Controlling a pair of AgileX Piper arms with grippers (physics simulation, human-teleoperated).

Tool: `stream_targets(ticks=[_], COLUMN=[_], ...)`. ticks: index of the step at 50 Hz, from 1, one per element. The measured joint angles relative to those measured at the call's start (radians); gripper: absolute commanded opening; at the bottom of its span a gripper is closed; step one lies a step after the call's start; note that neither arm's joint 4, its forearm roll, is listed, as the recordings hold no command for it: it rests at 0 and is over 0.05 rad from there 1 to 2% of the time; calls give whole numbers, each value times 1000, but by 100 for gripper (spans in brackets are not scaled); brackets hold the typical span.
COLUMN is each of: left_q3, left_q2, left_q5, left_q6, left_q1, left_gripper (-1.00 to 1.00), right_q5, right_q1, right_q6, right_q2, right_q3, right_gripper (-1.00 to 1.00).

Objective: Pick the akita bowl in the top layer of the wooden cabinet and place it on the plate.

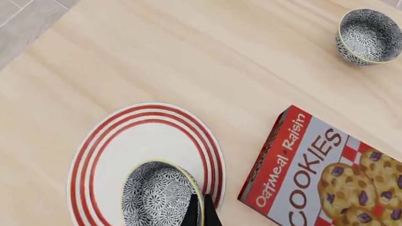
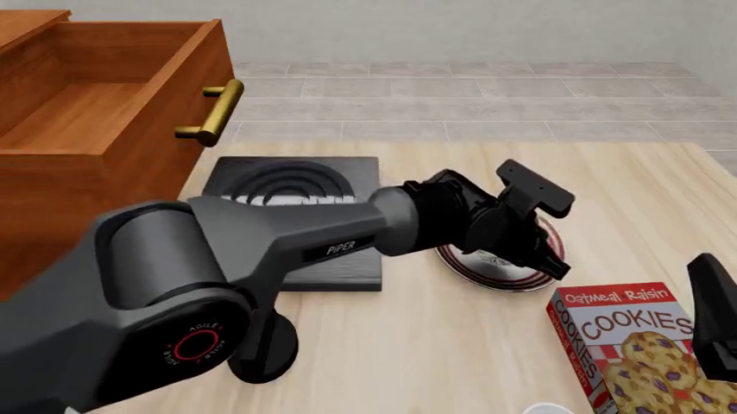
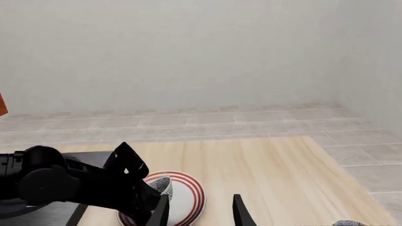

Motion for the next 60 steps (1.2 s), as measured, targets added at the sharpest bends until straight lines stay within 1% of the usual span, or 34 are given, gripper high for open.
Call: stream_targets(ticks=[19,47,48,60], left_q3=[-55,-70,-70,-77], left_q2=[50,70,71,77], left_q5=[14,14,15,20], left_q6=[-8,-46,-47,-51], left_q1=[6,-5,-5,-9], left_gripper=[-100,-100,100,100], right_q5=[2,3,3,1], right_q1=[-4,-5,-5,-5], right_q6=[7,9,9,8], right_q2=[0,0,0,0], right_q3=[2,0,0,0], right_gripper=[100,100,100,100])
